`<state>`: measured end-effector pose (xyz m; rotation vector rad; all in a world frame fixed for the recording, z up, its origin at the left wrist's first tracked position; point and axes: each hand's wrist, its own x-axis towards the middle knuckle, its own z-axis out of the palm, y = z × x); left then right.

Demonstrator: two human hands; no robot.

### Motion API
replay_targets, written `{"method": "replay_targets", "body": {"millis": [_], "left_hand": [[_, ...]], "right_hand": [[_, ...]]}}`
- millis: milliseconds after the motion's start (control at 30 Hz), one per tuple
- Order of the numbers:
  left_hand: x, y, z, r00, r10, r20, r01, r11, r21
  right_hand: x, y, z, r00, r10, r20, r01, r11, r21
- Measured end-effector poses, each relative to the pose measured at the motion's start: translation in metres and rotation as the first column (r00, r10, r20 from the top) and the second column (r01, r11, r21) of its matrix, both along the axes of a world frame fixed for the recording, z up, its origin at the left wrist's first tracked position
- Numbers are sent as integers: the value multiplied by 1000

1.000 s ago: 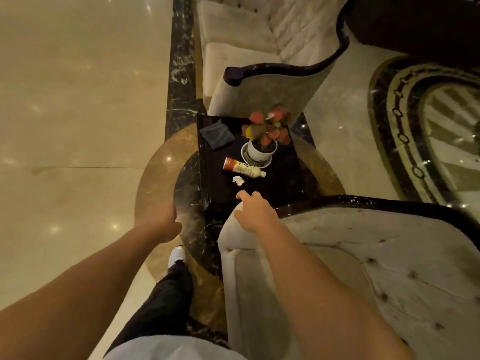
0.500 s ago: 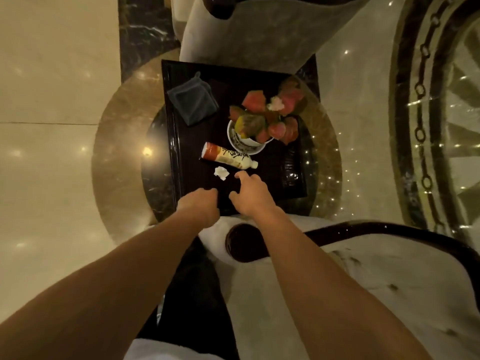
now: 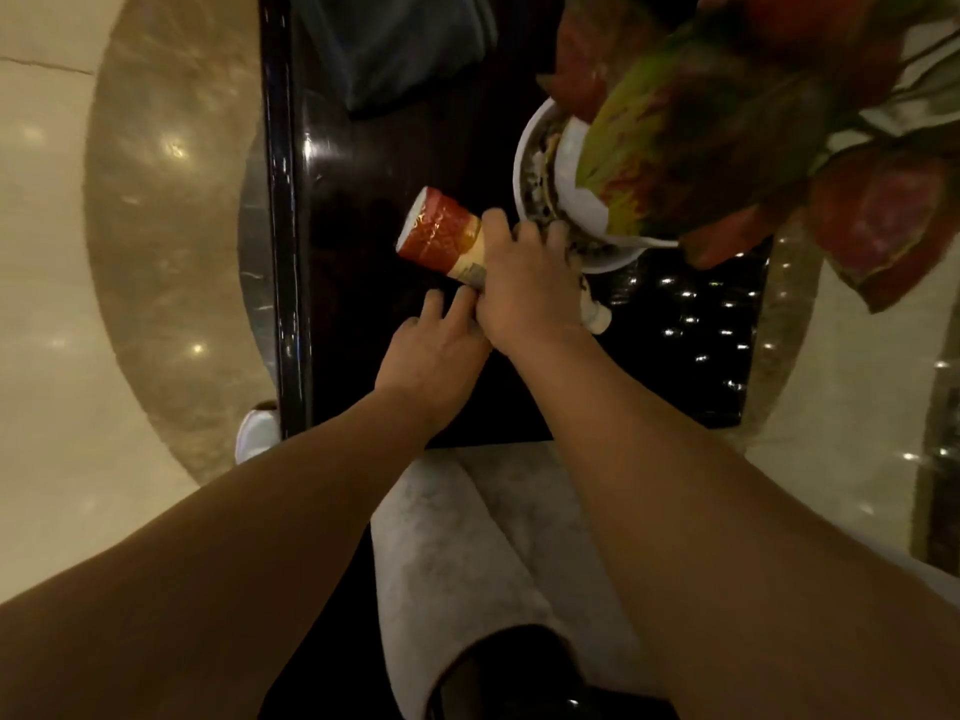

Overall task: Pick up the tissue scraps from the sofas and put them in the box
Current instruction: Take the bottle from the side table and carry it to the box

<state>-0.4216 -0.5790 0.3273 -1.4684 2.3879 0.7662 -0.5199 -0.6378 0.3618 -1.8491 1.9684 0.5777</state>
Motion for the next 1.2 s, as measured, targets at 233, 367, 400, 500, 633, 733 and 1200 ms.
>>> {"method": "replay_targets", "body": {"millis": [233,367,400,500,633,733,1200], "left_hand": [[13,-5,28,997,-78,-14,79,990,113],[37,-17,97,992,-123,-8,123,989,88],[43,-19,119,991,-135,-9,135,988,71],[58,-14,195,972,-234,-12,234,971,49],[68,20,292,908,-417,-36,416,909,-29],[73,60,342,853,-522,-17,519,851,-81],[-8,440,473,118,-980,161,969,78,-234]], "right_hand": [[-8,5,32,1000,-25,12,25,998,49],[-5,30,109,993,-115,-35,118,989,90],[-3,38,134,988,-149,-49,153,983,98],[8,73,215,956,-287,-59,292,951,105],[31,147,318,860,-507,-46,510,857,81],[55,213,373,793,-607,-51,609,793,24],[117,693,491,4,-983,184,956,-51,-289]]}}
